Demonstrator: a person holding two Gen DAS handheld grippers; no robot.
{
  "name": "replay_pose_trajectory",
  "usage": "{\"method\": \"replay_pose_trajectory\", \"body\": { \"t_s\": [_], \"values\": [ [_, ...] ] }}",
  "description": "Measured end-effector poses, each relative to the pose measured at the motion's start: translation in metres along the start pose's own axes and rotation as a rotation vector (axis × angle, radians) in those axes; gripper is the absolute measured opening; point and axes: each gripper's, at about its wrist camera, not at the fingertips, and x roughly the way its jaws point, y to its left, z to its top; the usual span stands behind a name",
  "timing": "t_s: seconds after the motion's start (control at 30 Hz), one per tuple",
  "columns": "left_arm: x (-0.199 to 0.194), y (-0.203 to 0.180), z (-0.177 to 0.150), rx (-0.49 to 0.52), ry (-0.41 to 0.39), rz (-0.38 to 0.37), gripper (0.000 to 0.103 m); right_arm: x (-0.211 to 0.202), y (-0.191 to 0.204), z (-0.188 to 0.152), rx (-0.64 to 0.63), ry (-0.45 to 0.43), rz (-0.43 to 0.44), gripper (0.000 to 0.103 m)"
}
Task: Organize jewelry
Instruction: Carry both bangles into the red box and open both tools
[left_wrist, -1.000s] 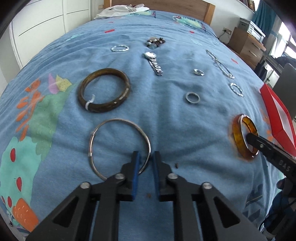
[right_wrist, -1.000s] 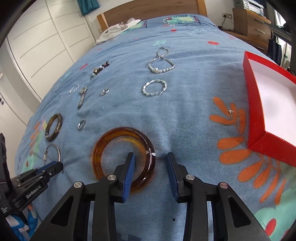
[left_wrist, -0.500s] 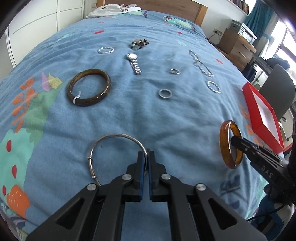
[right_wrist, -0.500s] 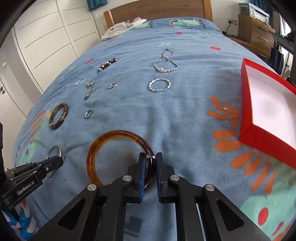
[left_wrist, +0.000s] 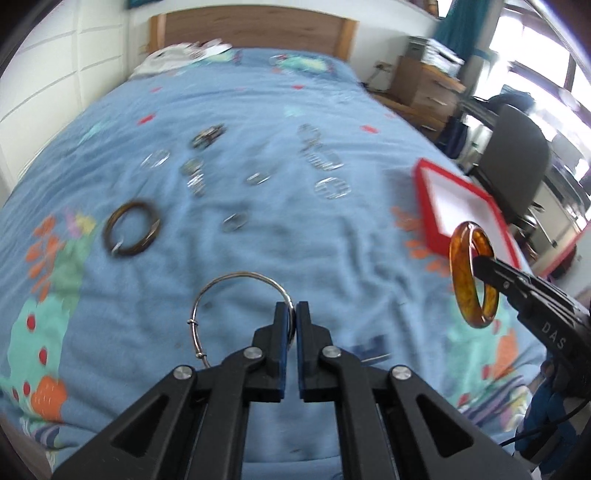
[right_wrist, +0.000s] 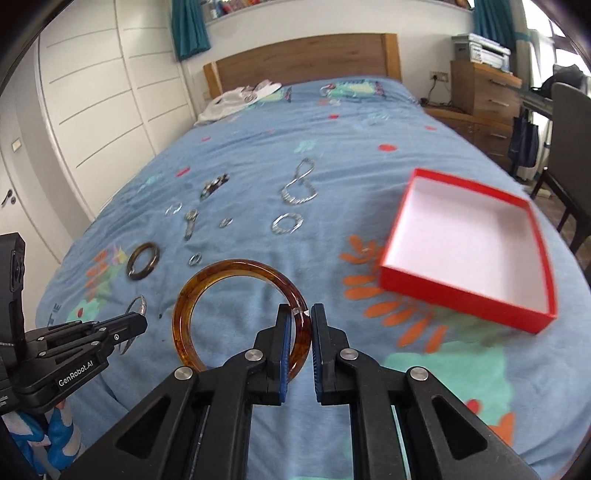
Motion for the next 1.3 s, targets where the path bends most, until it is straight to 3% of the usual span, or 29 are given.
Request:
{"method": "replay_pose_trajectory", "body": {
  "t_s": [0.37,0.63,0.93,1.07,1.3],
  "values": [
    [0.021,-0.149,0.071,0.254,-0.046,-0.2,0.004,-0.029,-0.126,0.039,0.059,-0.058,-0.221,0.011],
    [0.095,-0.223,0.11,0.308,0.009,-0.298,0.004,0.006,-0.183,0.054,0.05,-0.013,-0.294,0.011],
    [0.168,-0.233,0.093,0.358,0.115,-0.277,0.004,0.049,-0.203,0.04,-0.005,0.087,-0.275,0.011],
    [0.184,-0.227,0.08,0.356,0.156,-0.258,0.005,0.062,-0.207,0.028,-0.024,0.131,-0.26,0.01],
    [0.186,-0.217,0.073,0.279,0.151,-0.251,0.008,0.066,-0.208,0.022,-0.087,0.162,-0.248,0.008]
  ]
}}
